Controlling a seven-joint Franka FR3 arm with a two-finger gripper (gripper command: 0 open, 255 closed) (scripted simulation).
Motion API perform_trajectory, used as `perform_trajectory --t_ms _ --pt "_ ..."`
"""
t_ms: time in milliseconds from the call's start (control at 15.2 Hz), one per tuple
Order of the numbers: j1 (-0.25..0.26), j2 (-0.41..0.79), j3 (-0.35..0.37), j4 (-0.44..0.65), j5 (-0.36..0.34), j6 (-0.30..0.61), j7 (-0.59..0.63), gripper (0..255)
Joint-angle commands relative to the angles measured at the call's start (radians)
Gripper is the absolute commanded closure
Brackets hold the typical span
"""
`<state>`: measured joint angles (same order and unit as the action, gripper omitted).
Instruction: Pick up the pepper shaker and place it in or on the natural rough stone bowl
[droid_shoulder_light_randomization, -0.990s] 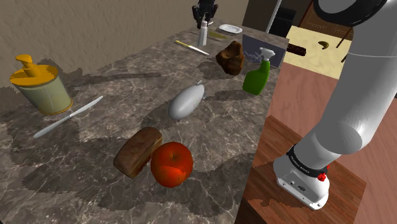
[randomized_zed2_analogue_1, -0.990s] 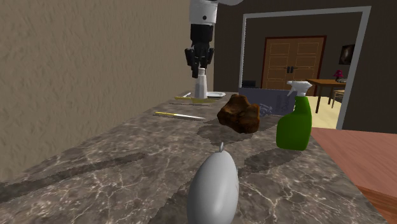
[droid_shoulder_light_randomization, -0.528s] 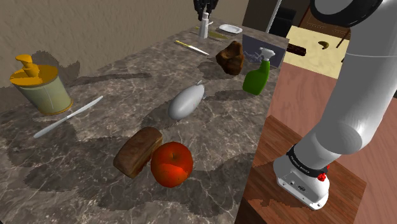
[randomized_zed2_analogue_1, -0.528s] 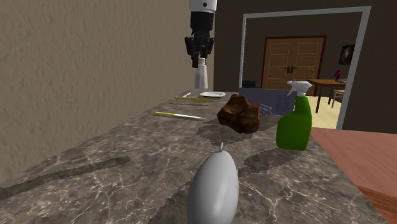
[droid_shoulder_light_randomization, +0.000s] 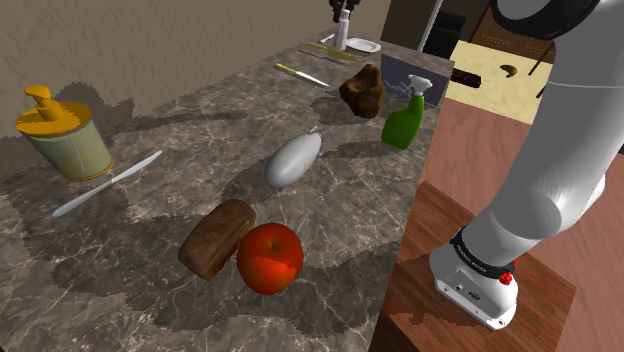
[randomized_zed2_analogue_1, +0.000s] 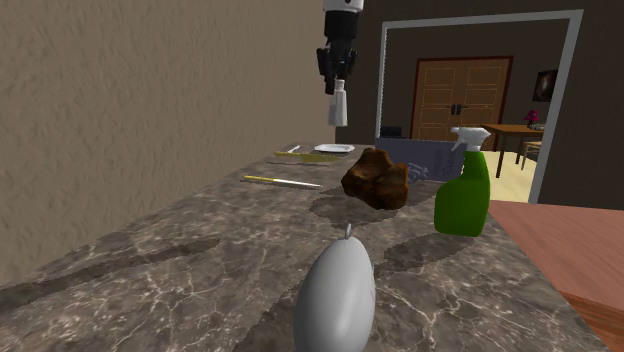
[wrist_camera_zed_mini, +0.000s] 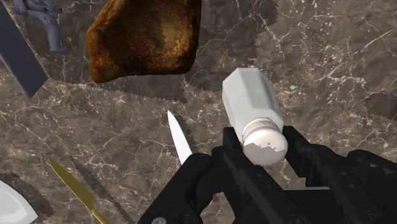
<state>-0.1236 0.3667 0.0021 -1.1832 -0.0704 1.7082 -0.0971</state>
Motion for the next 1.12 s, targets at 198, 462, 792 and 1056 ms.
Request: perform_trajectory --t_ms 198,462,792,1056 --pt "-0.080 -0.007 -0.028 0.014 0.028 -0.015 -0.109 255" --pt "-0.144 0.021 -0.050 0.078 0.051 -0.048 -0.194 255" --pt "-0.169 0.016 -0.058 0.039 0.059 -0.012 -0.226 255" --pt "-0.168 -0.006 -0.058 -0.049 0.057 0.054 -0.224 255"
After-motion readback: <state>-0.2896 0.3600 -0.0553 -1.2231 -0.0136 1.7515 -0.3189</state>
